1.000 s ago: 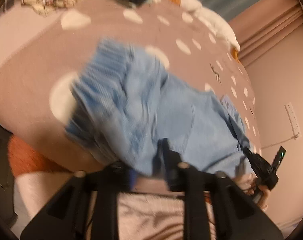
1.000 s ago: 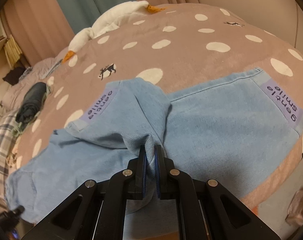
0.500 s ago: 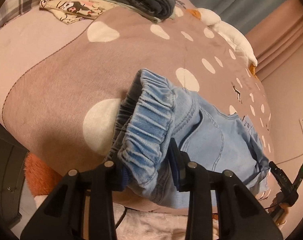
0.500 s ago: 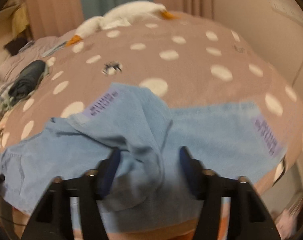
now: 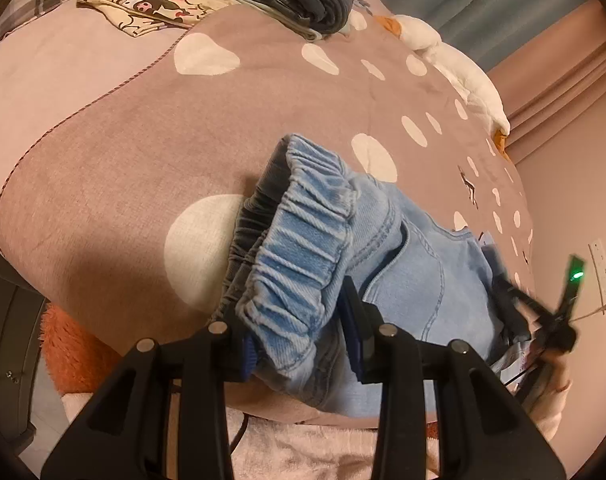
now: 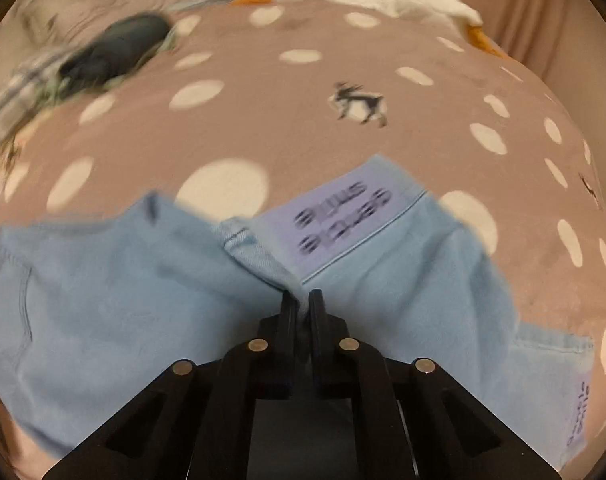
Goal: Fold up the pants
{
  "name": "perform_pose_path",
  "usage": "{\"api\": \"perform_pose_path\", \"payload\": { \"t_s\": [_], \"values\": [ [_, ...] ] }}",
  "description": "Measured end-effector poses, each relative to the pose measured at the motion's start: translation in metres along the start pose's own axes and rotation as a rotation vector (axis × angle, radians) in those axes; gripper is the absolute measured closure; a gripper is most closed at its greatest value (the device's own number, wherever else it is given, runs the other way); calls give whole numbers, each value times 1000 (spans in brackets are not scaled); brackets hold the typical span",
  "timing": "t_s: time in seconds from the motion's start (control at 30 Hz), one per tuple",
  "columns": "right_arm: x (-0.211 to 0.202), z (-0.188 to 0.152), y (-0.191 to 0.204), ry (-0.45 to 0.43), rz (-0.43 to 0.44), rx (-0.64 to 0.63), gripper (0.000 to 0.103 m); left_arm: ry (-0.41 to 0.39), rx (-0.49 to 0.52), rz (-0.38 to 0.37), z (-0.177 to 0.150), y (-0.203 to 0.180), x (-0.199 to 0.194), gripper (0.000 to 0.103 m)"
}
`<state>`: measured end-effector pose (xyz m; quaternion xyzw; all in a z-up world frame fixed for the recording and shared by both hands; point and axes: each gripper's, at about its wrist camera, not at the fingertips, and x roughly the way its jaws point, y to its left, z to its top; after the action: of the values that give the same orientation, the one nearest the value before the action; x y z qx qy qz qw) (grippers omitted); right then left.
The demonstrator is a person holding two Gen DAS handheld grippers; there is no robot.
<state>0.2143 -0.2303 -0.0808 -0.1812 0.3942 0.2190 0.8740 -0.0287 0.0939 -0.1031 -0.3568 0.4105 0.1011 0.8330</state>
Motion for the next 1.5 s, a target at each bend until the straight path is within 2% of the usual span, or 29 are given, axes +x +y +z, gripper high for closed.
{"api": "perform_pose_path", "payload": {
  "t_s": [0.07,0.13,0.23,0.27,0.33,0.4,0.53,0.6,0.7,0.77,0.87,1.0,1.07,1.1,1.17,1.23,1.3,1.33,1.43,1.5],
  "values": [
    [-41,10,-35,-134,23,134,99,4,10,-3,0,0,0,67],
    [-92,6,-81,-283,-11,299,99,9,12,-9,1,1,0,67],
    [-146,-28,-134,-432,-66,475,99,13,-1,-12,1,1,0,67],
    [-154,-40,-146,-452,-93,523,99,11,0,-9,1,1,0,67],
    [-162,-78,-172,-448,-179,625,99,9,11,2,0,-2,0,67],
    [-153,-111,-191,-396,-213,709,99,13,27,14,0,-4,0,66],
    [-104,-167,-213,-179,-223,847,99,27,23,22,2,-5,-1,69],
    [-95,-183,-214,-144,-241,868,99,29,26,26,3,-6,-1,69],
    [-94,-185,-217,-156,-227,883,99,29,22,31,3,-7,-1,70],
    [-98,-180,-216,-168,-216,875,99,28,23,28,5,-8,-3,72],
    [-99,-151,-213,-195,-203,823,99,35,5,13,8,-8,-5,74],
    [-123,-89,-209,-338,-59,727,99,15,35,-8,15,-17,-13,79],
    [-142,-63,-199,-417,-31,658,99,-3,56,-2,16,-21,-17,79],
    [-159,-49,-189,-488,-11,608,99,-8,55,-5,16,-21,-18,80],
    [-188,-45,-178,-600,29,565,99,-2,28,-24,14,-15,-18,80],
    [-200,-60,-175,-644,-5,593,99,5,13,-30,11,-11,-16,79],
    [-196,-86,-181,-610,-105,658,99,25,5,-34,8,-7,-13,79],
    [-188,-100,-187,-577,-127,689,99,37,1,-36,7,-6,-11,79],
    [-141,-147,-215,-410,-112,839,99,54,13,-34,6,-6,-10,79],
    [-111,-174,-224,-292,-139,899,99,61,33,-19,6,-9,-9,78]
  ]
}}
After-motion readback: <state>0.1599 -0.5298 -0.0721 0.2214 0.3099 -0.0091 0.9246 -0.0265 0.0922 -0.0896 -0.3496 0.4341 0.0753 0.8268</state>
